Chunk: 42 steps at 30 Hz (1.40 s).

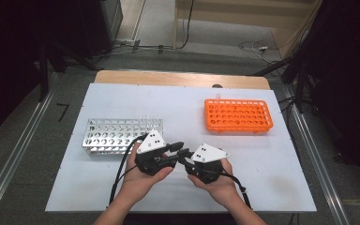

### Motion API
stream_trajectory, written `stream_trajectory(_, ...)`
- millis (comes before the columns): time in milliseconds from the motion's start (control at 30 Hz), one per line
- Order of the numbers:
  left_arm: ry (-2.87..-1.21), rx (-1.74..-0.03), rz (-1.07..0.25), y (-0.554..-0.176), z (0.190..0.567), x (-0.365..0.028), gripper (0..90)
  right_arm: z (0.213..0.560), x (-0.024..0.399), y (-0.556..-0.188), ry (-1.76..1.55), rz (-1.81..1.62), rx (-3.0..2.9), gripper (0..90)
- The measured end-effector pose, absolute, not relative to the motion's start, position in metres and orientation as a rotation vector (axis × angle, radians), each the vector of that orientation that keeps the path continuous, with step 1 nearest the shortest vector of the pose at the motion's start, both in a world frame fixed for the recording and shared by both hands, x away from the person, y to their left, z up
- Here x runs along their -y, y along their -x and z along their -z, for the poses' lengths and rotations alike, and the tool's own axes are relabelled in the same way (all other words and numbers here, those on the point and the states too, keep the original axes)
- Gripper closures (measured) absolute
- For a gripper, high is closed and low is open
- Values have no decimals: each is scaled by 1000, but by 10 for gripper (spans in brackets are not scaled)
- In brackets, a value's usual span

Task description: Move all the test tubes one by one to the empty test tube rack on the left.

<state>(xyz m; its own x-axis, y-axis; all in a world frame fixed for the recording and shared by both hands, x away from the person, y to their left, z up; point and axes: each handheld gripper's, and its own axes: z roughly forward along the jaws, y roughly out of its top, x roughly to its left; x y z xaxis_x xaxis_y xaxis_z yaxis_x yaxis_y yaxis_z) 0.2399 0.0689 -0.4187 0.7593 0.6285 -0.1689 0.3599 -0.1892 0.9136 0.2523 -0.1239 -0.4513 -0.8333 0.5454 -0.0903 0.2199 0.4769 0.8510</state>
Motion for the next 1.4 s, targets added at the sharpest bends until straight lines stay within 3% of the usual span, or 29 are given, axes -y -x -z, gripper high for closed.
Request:
stream_trajectory(133,-1809,-770,-301,-239,418,-69,738,451,123,-253,-648,-1301,-2383,734)
stream_trajectory(900,-1807,-783,-355,-239,420,-72,767,455,121,-257,-664,-1337,-2387,725)
stream_trajectory(1400,-1815,-762,-359,-239,420,-73,769,453,124,-259,-664,-1347,-2389,577)
